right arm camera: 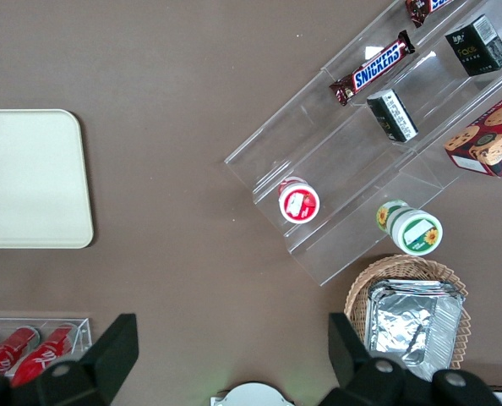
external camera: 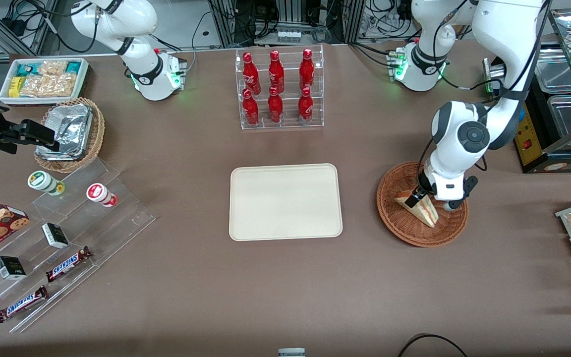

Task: Place sandwich from basket to tray
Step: 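Close the left gripper on the wrapped sandwich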

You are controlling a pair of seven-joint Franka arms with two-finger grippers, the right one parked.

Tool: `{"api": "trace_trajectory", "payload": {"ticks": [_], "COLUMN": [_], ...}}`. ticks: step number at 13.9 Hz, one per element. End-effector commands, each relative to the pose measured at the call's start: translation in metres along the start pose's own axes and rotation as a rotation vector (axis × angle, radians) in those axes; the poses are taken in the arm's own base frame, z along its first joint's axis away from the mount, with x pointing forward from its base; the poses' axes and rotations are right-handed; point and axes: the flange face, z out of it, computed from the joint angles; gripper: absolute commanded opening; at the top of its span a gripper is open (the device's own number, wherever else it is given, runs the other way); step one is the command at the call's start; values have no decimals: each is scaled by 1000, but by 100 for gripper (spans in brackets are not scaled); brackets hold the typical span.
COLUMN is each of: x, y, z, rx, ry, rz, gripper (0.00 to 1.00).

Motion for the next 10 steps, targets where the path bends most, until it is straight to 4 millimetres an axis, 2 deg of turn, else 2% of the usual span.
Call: {"api": "trace_trajectory", "payload": {"ticks": [1, 2, 3, 5, 7, 10], "x": [4, 6, 8, 9, 15, 26], "y": [1, 3, 5, 8, 17, 48], "z": [-3, -7, -11, -34, -70, -130], "rx": [-21, -28, -31, -29, 1, 50], "ry": [16, 22, 24, 32, 36, 30], "rz": [-20, -17, -12, -3, 15, 41], "gripper": [10, 0, 0, 0, 0, 0]}}
